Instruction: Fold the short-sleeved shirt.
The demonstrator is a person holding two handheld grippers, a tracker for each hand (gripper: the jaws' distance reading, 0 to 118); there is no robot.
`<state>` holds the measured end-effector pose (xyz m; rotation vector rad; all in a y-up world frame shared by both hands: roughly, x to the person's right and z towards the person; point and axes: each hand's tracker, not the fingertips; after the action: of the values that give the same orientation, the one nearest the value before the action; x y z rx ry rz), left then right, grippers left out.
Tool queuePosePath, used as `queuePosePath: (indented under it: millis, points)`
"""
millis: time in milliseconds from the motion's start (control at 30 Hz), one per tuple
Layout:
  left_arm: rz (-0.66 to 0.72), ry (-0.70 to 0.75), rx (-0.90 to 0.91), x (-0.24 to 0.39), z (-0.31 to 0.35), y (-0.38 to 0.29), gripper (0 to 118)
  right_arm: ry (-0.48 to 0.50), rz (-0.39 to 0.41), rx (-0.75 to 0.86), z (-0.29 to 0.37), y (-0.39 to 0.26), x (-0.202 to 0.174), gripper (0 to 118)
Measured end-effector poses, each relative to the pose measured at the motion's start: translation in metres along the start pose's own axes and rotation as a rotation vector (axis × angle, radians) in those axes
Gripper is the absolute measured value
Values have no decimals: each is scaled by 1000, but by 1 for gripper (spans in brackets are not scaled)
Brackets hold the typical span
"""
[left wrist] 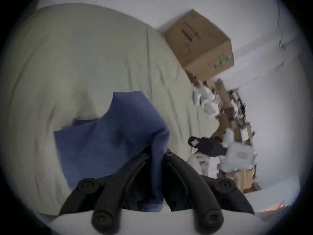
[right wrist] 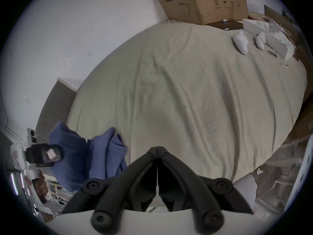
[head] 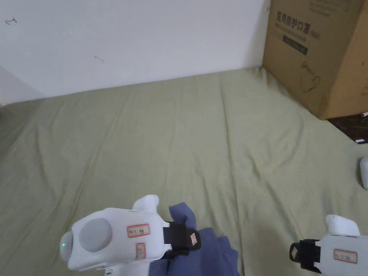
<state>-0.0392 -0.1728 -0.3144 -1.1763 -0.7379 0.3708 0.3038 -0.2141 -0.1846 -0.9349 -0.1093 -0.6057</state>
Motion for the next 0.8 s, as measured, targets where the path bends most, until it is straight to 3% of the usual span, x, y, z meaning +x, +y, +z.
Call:
queuePosePath:
  millis: [67, 133, 167, 200, 233, 267, 367, 400, 433, 500, 533, 667, 800]
  points:
    - [-40, 82, -73, 0, -27, 3, 23, -3, -15, -6, -1, -1, 7, 0]
    - [-19, 44, -63, -2, -35, 0, 35, -13, -20, -11, -1, -4, 12, 0]
    - [2, 3, -68, -3, -36, 0, 72, -15, -24, -13, -2, -4, 14, 0]
    - [30, -2, -60, -5, -33, 1, 98, -14, -27, -17, -2, -5, 16, 0]
    - [51, -8, -43, -7, -27, 1, 114, -13, -30, -19, -2, -5, 15, 0]
    - [56, -11, -5, -10, -16, 3, 116, -13, -31, -19, -2, -5, 14, 0]
    - [87, -29, 65, -25, 9, 5, 113, -14, -21, -20, -4, -4, 11, 0]
    - [98, -21, 86, -30, 18, 4, 107, -14, -15, -18, -5, -4, 8, 0]
    - [106, -2, 115, -37, 25, 3, 93, -12, -4, -15, -5, -4, 6, 0]
    - [122, 61, 136, -52, 25, -1, 14, -5, 14, -16, -7, -3, 0, 0]
    - [119, 114, 116, -58, 16, -1, 1, -1, 20, -17, -7, -3, -2, 0]
    - [125, 119, 23, -76, -17, -21, 1, 7, 29, -14, -9, -2, -7, 0]
    - [173, -36, -22, -55, -54, -43, 1, -1, 34, -18, -8, -1, -4, 0]
